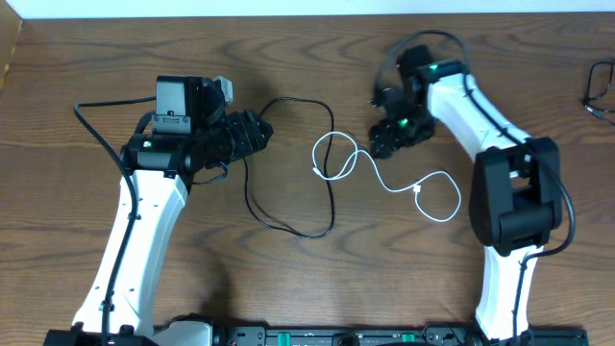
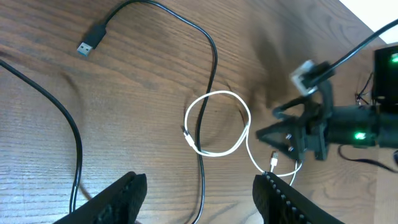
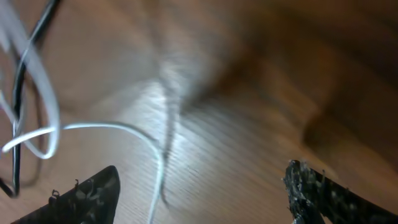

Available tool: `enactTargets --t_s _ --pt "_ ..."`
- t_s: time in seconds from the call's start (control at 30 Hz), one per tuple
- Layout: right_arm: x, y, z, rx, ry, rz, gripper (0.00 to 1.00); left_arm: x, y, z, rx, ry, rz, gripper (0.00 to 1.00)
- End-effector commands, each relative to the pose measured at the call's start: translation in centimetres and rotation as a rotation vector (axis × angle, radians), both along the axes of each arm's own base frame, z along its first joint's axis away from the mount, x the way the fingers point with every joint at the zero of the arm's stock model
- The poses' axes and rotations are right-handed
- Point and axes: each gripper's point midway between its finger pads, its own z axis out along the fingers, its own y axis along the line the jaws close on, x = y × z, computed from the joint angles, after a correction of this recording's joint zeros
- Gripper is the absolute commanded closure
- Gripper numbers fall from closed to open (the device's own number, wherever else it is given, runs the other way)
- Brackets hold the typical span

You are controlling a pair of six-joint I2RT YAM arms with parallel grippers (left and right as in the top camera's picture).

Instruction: Untangle cables

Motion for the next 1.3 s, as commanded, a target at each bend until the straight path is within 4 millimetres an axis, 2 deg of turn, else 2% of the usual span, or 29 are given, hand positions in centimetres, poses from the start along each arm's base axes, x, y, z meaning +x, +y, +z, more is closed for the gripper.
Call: enactTargets --t_s 0.0,0.1,0.3,0.53,0.6,0.7,0.77,0.83,0.93,0.97,1.0,1.03,1.07,1.17,1.27 --pt "-1.8 2.3 0.5 0.085 -0.034 0.235 0.21 -0.1 0.1 0.9 0.009 -0.037 -0.021 0.39" --pt "-2.2 3.2 -0.1 0.114 -0.045 0.272 0.27 -0.1 0.1 0.9 0.01 -0.038 -0.023 0.39" --pt "-1.2 4.7 -1.9 0.143 -0.121 0.243 0.4 -0.1 0.1 0.9 0.01 -0.037 -0.023 0.4" --pt "-0.5 5.2 -2.1 0.152 -0.125 0.147 0.73 -0.2 0.1 0.8 0.011 -0.029 -0.023 0.4" --pt "-0.4 5.2 -2.1 0.151 -0.125 0.141 0.99 -0.2 0.1 0.8 0.01 -0.029 -0.023 0.4" --pt "-0.3 4.6 -1.2 0.144 -0.094 0.066 0.99 -0.2 0.1 0.8 0.011 -0.028 -0.023 0.4" --pt "-0.2 4.1 0.5 0.143 -0.069 -0.009 0.99 -0.3 0.1 0.7 0.011 -0.026 -0.023 0.39" --pt "-0.4 3.6 3.2 0.14 -0.048 -0.064 0.99 -0.3 0.1 0.7 0.013 -0.025 -0.026 0.4" --pt "-1.2 3.1 8.2 0.144 -0.063 -0.069 0.99 -0.4 0.1 0.7 0.02 -0.031 -0.037 0.4" --pt "-1.6 2.9 11.1 0.151 -0.094 -0.068 0.99 -0.4 0.1 0.7 0.021 -0.032 -0.039 0.4" --pt "-1.7 2.8 12.0 0.152 -0.108 -0.068 0.99 -0.4 0.1 0.7 0.021 -0.032 -0.039 0.39" --pt "-2.0 2.6 14.5 0.156 -0.152 -0.069 0.99 -0.4 0.1 0.7 0.021 -0.032 -0.039 0.4" --pt "-2.1 2.5 15.8 0.162 -0.178 -0.074 0.99 -0.4 0.1 0.7 0.021 -0.032 -0.039 0.4" --pt "-2.8 2.2 21.6 0.216 -0.306 -0.096 0.99 -0.4 0.1 0.7 0.021 -0.032 -0.039 0.39" --pt "-3.6 1.9 25.7 0.264 -0.416 -0.11 0.99 -0.4 0.1 0.7 0.021 -0.032 -0.039 0.39"
